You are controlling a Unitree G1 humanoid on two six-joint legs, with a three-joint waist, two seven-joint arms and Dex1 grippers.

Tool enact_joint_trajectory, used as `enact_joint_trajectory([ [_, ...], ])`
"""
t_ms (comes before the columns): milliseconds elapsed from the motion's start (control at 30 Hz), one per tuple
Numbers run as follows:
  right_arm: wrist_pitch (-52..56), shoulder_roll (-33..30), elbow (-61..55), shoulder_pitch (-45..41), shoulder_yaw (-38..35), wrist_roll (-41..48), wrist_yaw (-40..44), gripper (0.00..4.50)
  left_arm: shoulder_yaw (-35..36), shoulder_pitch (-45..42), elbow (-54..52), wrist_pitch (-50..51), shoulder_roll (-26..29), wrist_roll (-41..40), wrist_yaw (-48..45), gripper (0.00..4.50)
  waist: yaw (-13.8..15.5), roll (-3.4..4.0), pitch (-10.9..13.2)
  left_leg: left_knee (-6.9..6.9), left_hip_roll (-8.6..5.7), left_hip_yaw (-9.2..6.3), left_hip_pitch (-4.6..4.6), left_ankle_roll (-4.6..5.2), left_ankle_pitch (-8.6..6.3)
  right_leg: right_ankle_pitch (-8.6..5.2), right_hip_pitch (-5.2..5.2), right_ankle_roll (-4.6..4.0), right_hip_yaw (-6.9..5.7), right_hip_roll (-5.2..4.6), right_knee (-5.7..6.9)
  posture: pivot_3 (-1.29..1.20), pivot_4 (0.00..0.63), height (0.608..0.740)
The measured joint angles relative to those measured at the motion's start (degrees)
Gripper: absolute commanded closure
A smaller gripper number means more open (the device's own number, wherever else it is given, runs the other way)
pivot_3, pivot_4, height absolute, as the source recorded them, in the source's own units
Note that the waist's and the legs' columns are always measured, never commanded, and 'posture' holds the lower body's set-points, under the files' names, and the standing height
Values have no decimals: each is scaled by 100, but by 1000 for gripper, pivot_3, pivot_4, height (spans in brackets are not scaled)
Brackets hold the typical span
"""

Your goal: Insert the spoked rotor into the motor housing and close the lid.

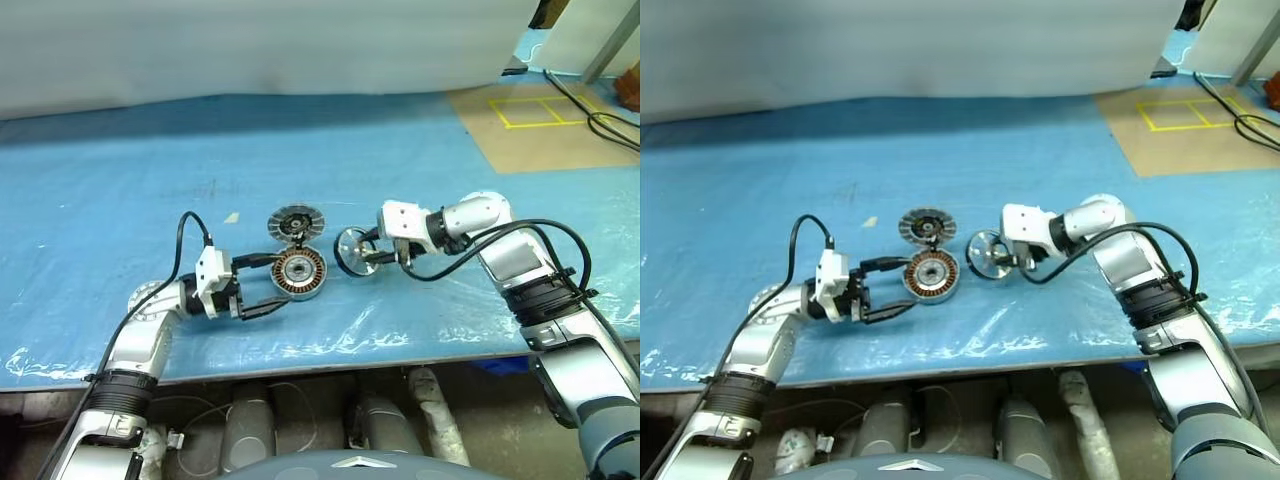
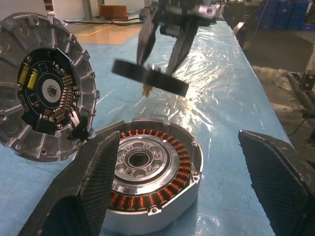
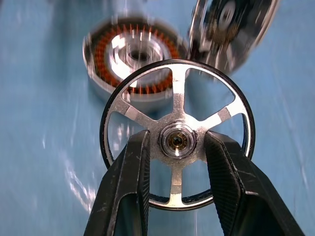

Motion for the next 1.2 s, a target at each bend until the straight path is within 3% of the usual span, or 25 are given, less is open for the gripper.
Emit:
enact_joint_trajectory([
  [433,1348,307,-869,-48,18,906,-50,2873,15,51,-2,2,106,-8,78,417,31,0,0,-5,-2,0,0,-3,0,0,-1,0,-2,-3,0,0,150,740],
  [667,1670,742,-864,349,17,1074,-567,2873,16,106,-41,6,117,-11,153,417,38,0,0,-7,-4,0,-4,-5,1,0,-5,0,-2,-3,-1,0,150,740],
  [1200,1474,1043,-452,465,251,914,-1106,2873,15,50,-251,222,240,-29,201,417,30,0,0,-10,-6,0,-4,-28,14,0,-6,1,-1,-3,-1,0,150,740],
])
